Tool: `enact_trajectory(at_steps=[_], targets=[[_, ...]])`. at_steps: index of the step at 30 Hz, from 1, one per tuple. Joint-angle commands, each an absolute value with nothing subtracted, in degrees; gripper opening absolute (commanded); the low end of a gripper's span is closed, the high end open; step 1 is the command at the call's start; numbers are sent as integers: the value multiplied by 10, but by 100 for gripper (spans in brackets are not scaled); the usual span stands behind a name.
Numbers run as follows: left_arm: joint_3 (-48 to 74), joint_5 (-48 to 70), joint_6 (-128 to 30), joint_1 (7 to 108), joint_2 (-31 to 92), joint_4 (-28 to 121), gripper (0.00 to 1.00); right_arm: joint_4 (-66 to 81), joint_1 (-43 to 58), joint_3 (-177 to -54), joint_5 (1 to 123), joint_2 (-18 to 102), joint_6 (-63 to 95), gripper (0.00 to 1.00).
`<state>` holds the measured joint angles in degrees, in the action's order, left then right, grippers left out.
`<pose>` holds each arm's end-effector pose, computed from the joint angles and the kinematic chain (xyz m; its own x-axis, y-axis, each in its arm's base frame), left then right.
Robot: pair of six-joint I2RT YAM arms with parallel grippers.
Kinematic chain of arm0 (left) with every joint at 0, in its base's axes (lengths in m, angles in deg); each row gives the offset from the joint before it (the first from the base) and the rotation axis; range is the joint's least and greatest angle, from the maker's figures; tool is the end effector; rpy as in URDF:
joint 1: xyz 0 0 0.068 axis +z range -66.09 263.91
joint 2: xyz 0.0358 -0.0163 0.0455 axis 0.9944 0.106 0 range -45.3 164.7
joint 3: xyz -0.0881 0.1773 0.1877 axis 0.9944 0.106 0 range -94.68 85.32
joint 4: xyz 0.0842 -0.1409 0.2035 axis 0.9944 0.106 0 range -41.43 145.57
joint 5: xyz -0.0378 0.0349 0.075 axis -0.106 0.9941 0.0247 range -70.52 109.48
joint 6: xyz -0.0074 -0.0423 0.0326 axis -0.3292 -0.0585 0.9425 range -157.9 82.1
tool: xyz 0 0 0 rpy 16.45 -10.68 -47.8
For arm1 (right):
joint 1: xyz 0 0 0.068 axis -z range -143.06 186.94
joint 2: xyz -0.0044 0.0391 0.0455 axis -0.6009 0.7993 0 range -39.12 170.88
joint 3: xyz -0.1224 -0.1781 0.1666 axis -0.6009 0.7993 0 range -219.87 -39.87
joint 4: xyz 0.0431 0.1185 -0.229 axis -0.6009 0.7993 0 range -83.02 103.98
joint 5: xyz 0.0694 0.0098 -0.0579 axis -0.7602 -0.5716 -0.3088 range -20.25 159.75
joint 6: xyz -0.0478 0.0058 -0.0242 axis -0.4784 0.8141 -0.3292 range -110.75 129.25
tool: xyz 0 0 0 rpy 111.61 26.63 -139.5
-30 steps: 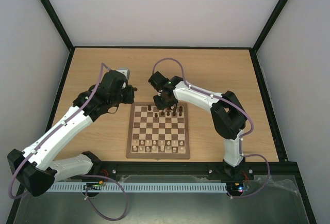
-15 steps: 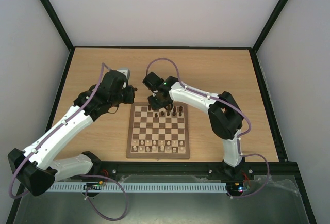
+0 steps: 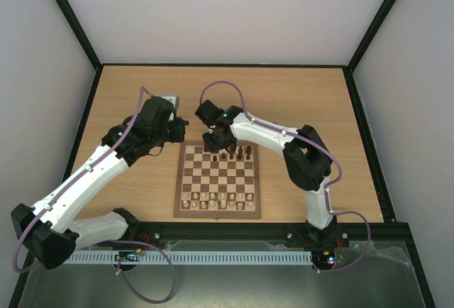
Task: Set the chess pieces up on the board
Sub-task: Move the chess piece to the chessboard.
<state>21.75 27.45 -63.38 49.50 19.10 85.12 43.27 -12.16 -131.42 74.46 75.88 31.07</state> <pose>0.1998 -0.1309 0.3418 -0.6539 -0.0683 -0.7535 0.2079 0.9413 -0.2658 0.2872 0.3271 0.2158 -0.7949 -0.3519 -0.4942 -0.4639 0.8775 0.1214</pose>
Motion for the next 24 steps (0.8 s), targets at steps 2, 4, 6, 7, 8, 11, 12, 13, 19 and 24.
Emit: enact_trajectory(at_steps=[2,4,6,7,8,11,12,13,19,24], targets=[[226,278,-627,500,191,847,9,458,-125,-1330,741,771,306,13],[226,278,-626,500,190,848,9,458,-125,-1330,742,771,306,16],[226,278,-626,500,191,846,9,457,-125,-1329,742,771,306,18],[226,278,-625,500,191,846,9,457,-125,-1329,743,771,306,19],[226,278,-625,500,192,846,9,457,-125,-1329,742,771,306,21],[226,277,-626,501,192,847,10,456,-125,-1329,741,770,306,26],[226,277,-626,501,192,847,10,455,-125,-1328,740,769,306,28],[225,277,-626,501,191,847,10,454,-125,-1327,740,766,306,30],[216,277,-624,501,195,851,10,431,-125,-1314,741,728,308,44],[193,265,-616,501,215,863,10,409,-125,-1280,765,651,315,54]])
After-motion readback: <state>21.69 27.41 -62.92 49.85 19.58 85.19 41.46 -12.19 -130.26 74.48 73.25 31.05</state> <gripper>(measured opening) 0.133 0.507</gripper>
